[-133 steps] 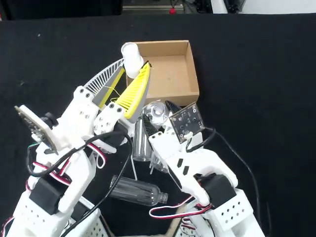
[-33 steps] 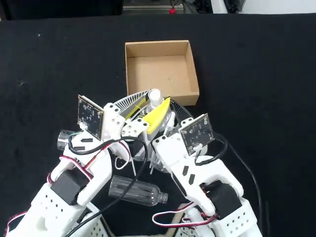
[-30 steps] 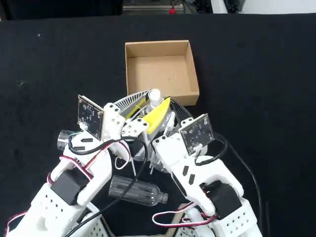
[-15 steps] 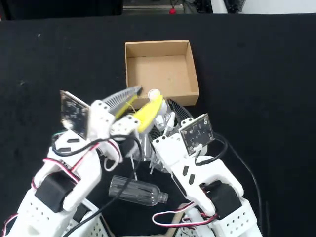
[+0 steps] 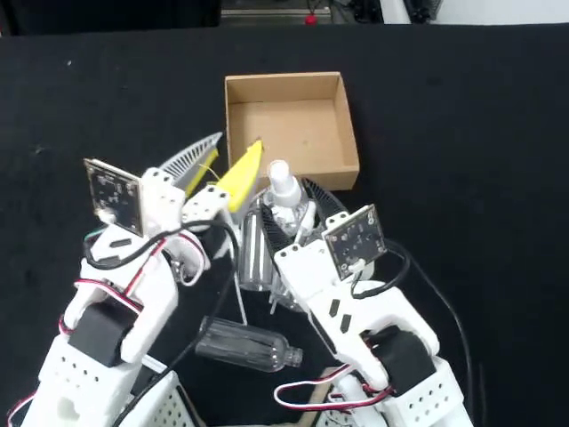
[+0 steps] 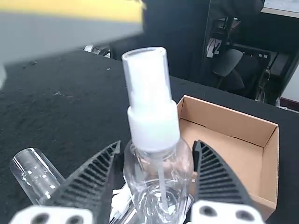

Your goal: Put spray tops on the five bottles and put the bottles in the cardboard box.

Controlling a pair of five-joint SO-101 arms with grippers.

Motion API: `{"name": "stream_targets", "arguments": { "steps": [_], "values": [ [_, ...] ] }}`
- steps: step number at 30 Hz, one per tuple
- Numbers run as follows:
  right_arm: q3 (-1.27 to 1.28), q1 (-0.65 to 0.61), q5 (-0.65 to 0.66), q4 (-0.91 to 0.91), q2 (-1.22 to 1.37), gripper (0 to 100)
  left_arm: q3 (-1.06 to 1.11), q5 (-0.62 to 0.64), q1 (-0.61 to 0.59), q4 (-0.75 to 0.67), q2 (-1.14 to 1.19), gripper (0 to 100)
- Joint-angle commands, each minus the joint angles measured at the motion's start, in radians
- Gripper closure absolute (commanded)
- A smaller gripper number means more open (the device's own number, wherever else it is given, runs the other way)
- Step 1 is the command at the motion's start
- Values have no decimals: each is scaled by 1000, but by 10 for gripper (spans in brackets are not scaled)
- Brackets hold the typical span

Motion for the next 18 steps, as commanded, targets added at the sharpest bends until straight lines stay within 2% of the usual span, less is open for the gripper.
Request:
{"name": "stream_targets", "arguments": {
  "steps": [1,11,15,18],
  "values": [
    [-5,-5,-8,-2,-13,829,-24,-2,93,-17,-6,833],
    [-5,-5,-8,0,-13,829,-44,-2,110,-2,-6,833],
    [-5,-5,-6,2,-13,829,-84,-3,136,130,-6,833],
    [-5,-5,-3,5,-13,829,-116,-71,139,209,-6,834]
  ]
}}
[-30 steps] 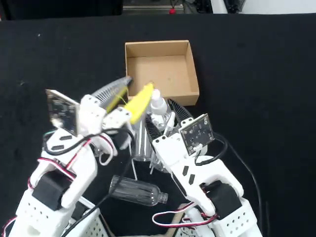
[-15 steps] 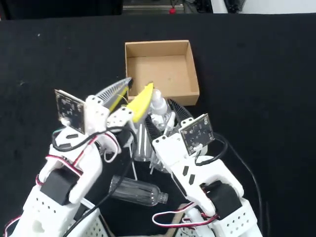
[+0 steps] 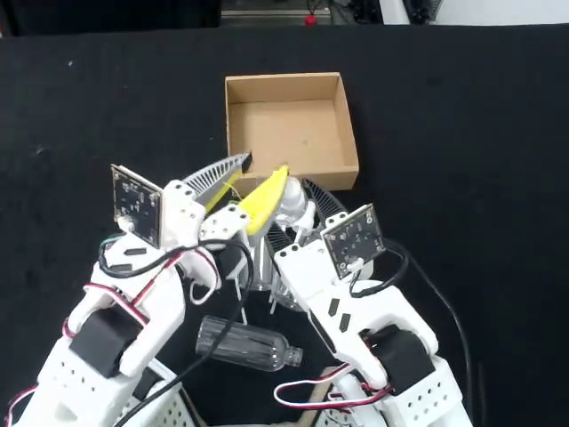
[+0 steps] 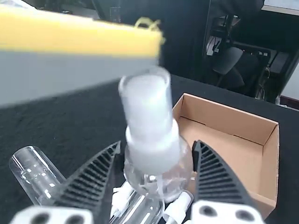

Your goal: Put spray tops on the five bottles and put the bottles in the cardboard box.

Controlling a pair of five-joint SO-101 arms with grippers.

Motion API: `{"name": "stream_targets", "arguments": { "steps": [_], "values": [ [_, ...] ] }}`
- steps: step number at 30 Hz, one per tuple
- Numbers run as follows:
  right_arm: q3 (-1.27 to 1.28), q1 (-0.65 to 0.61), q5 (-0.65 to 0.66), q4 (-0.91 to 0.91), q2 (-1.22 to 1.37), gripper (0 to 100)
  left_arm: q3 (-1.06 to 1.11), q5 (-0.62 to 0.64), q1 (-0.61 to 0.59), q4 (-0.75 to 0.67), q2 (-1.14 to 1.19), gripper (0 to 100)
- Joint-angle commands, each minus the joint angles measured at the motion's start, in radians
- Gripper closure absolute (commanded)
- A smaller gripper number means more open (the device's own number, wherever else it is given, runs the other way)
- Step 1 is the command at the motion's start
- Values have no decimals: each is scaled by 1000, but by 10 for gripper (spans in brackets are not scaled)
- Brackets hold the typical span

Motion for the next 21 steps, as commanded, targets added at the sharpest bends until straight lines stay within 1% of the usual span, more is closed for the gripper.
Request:
{"name": "stream_targets", "arguments": {
  "steps": [1,3,4,7,8,11,14,17,21],
  "values": [
    [-7,-5,-3,3,-13,829,-88,-91,21,100,5,836],
    [-8,-5,-3,5,-12,835,-97,-124,21,101,5,837],
    [-10,-3,-2,5,-12,854,-104,-135,21,101,5,837],
    [-12,-3,0,5,-12,968,-110,-146,19,80,3,838],
    [-12,-3,0,5,-12,990,-108,-146,19,64,-3,838],
    [-12,-3,0,5,-12,949,-101,-146,-15,20,-44,838],
    [-13,-3,0,14,-12,944,-101,-144,-91,-21,-101,838],
    [-22,-2,0,18,-12,946,-99,-140,-193,-26,-147,838],
    [-47,69,0,20,-12,946,-35,-140,-303,-25,-189,838]
  ]
}}
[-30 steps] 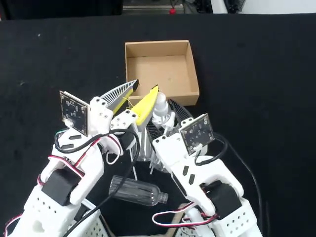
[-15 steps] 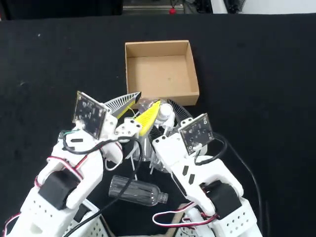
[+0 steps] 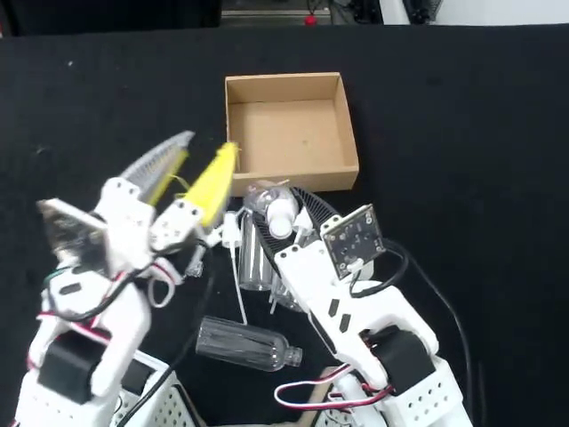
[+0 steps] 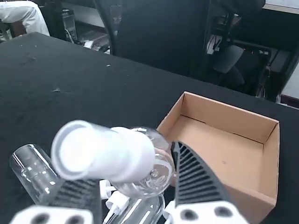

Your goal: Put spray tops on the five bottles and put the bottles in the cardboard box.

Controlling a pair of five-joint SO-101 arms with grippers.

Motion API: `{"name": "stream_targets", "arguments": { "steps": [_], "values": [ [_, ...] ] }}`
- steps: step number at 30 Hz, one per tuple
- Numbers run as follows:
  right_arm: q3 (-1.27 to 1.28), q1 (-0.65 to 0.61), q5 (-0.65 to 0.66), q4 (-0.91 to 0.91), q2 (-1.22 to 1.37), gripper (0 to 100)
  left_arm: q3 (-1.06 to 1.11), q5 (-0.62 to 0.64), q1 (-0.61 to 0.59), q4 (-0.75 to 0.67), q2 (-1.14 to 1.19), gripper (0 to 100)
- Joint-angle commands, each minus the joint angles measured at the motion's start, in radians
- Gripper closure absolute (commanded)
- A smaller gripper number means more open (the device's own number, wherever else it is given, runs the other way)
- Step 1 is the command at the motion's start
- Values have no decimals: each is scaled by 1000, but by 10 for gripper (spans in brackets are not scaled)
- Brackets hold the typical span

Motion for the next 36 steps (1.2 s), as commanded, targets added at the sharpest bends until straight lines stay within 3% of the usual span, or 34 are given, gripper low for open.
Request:
{"name": "stream_targets", "arguments": {
  "steps": [1,9,15,23,26,36],
  "values": [
    [-64,86,3,5,-10,946,36,0,-128,-21,-51,838],
    [-268,193,48,160,44,946,302,2,-326,-23,-61,838],
    [-501,244,40,238,364,946,483,2,-397,-29,-87,838],
    [-866,296,-38,311,800,946,684,3,-400,-38,-250,838],
    [-951,296,-38,304,926,946,832,3,-400,-141,-354,838],
    [-1141,296,-44,157,1300,946,842,0,-378,-107,-367,838]
  ]
}}
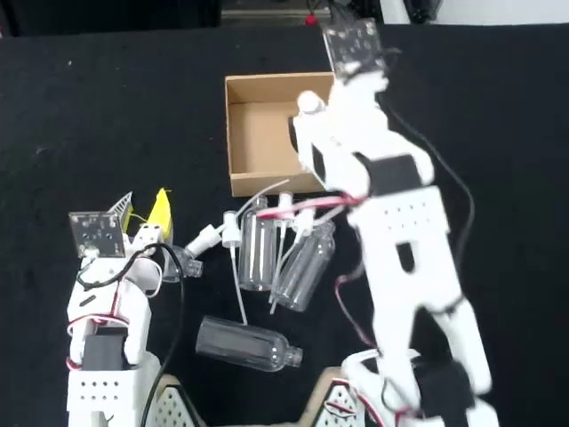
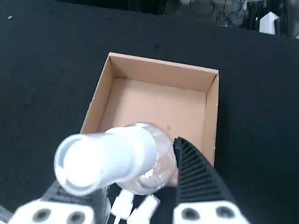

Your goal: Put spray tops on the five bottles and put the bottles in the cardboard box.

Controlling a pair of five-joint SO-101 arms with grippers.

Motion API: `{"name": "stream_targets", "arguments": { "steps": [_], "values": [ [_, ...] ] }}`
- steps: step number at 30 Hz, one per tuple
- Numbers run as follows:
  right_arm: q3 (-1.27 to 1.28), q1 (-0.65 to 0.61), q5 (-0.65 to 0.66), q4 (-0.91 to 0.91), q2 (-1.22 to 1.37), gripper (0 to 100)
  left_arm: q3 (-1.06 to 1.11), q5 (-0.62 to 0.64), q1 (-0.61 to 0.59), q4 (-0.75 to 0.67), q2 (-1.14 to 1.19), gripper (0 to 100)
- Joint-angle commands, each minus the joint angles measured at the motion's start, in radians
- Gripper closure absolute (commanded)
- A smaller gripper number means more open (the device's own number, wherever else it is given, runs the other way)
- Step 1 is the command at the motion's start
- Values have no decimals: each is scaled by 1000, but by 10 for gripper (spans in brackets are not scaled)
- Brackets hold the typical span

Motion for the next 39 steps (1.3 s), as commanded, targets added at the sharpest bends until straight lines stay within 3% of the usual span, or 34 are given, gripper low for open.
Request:
{"name": "stream_targets", "arguments": {
  "steps": [1,10,19,25,39],
  "values": [
    [-127,15,-9,-69,88,946,24,0,19,-2,-8,838],
    [-409,15,-15,-66,361,946,24,-6,74,43,-9,838],
    [-519,41,-295,-91,513,946,24,-6,111,48,-8,838],
    [-526,46,-296,-124,590,946,24,-6,114,48,-6,838],
    [-524,193,-247,-216,710,946,24,-6,114,48,-6,838]
  ]
}}
